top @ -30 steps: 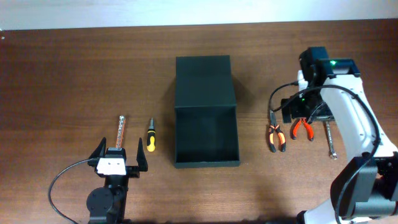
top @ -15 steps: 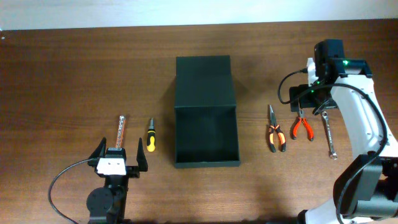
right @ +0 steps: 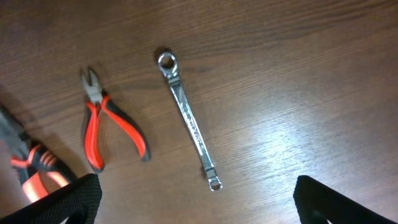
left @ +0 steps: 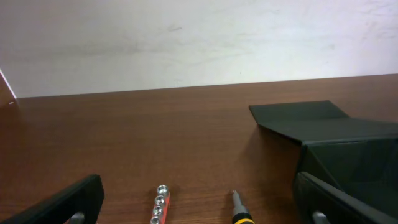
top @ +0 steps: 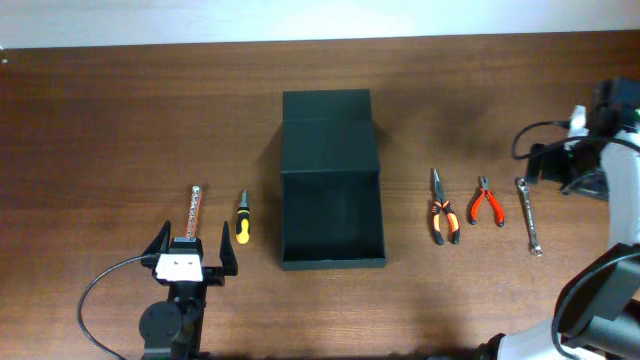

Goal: Pack container
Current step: 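Move the right gripper over the silver wrench on the right, then lower the right gripper and grasp the silver wrench's shaft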

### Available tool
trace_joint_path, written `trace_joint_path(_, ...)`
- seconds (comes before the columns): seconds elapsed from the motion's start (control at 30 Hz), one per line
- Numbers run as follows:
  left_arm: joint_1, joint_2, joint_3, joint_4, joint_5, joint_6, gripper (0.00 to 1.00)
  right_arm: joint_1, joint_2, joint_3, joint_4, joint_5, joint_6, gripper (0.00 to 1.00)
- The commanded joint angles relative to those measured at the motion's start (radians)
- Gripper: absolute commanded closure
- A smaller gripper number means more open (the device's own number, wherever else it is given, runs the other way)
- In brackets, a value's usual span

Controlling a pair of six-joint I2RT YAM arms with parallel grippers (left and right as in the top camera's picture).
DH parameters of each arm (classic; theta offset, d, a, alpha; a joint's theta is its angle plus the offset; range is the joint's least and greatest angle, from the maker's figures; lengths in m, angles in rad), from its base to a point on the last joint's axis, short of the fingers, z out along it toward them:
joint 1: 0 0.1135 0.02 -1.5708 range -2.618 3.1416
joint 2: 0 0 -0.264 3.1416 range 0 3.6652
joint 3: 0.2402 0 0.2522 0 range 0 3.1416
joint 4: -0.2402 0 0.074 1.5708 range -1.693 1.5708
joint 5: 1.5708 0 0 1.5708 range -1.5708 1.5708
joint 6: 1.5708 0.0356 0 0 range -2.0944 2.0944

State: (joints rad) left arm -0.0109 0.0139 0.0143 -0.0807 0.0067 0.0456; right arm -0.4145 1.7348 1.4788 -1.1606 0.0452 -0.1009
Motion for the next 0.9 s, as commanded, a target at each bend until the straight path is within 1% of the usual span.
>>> trace_joint_path(0.0,-0.002,-0.008,-0.005,-0.003,-0.007,0.016,0.01,-0.031,-0.004,0.011,0.002,-0.159,-0.186,0.01)
trace_joint_path(0.07,-0.002,-0.008,-0.005,-0.003,-0.007,0.016,0.01,-0.033,-0.004,0.011,0.009,-0.192,-0.249,0.01)
trace_joint_path(0.13,-0.002,-0.008,-0.005,-0.003,-0.007,0.016,0.01,-0.031,-0.003,0.01,0.016,-0.173,-0.302,0.01)
trace_joint_path(0.3,-0.002,-0.008,-0.005,-0.003,-0.007,0.016,0.01,-0.031,0.03,0.01,0.018,-0.13,-0.312,0.01)
trace_joint_path(0.4,-0.002,-0.008,-0.005,-0.003,-0.007,0.016,0.01,-0.031,0.058,0.01,0.036,-0.052,-0.312,0.01)
trace_joint_path(0.87,-0.002,-0.008,-0.005,-0.003,-0.007,0.016,0.01,-0.03,0.141,0.004,0.038,-0.044,-0.313,0.01)
